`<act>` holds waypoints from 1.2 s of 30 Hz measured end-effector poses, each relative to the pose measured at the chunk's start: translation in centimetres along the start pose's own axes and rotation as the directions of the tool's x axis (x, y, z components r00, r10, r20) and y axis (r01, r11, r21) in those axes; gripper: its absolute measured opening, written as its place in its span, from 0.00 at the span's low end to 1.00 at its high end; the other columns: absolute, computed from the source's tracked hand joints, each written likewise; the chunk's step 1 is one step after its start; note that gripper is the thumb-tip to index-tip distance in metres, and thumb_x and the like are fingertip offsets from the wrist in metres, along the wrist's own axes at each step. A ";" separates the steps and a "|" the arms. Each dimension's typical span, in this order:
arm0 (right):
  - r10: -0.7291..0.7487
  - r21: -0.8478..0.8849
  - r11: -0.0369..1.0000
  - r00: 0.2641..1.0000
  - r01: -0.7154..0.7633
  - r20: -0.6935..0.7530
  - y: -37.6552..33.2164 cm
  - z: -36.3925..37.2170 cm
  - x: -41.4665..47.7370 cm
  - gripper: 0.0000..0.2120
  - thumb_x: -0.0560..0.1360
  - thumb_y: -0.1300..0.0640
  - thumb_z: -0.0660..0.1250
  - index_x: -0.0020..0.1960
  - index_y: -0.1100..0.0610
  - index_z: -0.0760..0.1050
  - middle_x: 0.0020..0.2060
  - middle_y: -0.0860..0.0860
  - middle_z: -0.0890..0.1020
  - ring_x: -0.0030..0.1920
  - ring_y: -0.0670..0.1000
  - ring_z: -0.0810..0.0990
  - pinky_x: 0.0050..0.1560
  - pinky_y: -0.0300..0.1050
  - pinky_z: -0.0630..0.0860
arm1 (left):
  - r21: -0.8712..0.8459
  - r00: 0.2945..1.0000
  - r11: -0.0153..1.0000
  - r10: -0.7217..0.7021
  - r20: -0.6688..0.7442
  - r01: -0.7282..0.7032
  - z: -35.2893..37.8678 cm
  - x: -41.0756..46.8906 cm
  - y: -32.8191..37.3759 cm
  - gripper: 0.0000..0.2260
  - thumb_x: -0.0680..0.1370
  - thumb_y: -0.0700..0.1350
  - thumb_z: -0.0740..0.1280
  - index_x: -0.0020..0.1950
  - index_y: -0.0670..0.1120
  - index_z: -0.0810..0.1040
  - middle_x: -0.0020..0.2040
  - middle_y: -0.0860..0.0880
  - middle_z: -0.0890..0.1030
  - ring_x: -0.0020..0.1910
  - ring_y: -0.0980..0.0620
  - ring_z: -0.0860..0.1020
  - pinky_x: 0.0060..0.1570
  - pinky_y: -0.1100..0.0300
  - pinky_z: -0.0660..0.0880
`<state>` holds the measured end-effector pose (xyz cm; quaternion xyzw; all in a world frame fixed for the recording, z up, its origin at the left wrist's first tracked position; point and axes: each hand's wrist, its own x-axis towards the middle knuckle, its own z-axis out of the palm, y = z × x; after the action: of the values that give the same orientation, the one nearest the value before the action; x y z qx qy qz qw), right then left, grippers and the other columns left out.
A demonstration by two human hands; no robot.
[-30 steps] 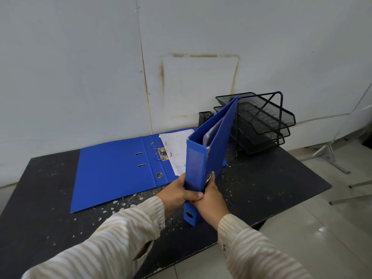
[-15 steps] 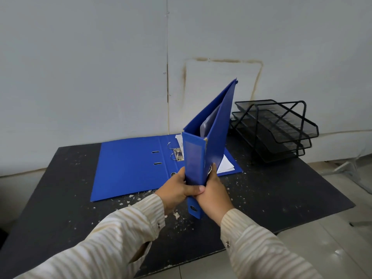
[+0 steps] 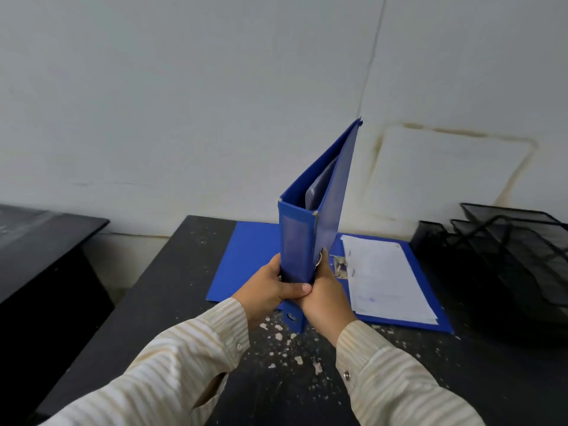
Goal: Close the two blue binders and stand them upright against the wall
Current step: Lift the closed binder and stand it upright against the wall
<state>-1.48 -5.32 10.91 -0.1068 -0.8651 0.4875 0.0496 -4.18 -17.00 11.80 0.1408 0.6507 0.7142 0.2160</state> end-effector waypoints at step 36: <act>-0.067 0.106 0.994 0.929 0.031 0.363 -11.1 23.3 12.9 0.31 0.74 0.58 0.66 0.72 0.42 0.58 0.55 0.47 0.80 0.52 0.47 0.79 0.51 0.37 0.75 | 0.156 0.931 0.972 -0.115 -0.347 0.178 -28.1 2.4 -1.2 0.29 0.74 0.41 0.71 0.72 0.55 0.66 0.58 0.60 0.80 0.60 0.59 0.76 0.65 0.56 0.73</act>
<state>-19.94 -27.30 8.06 0.0102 -0.8367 0.5393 -0.0950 -19.64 -40.21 7.19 -0.0127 0.7501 0.6460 0.1408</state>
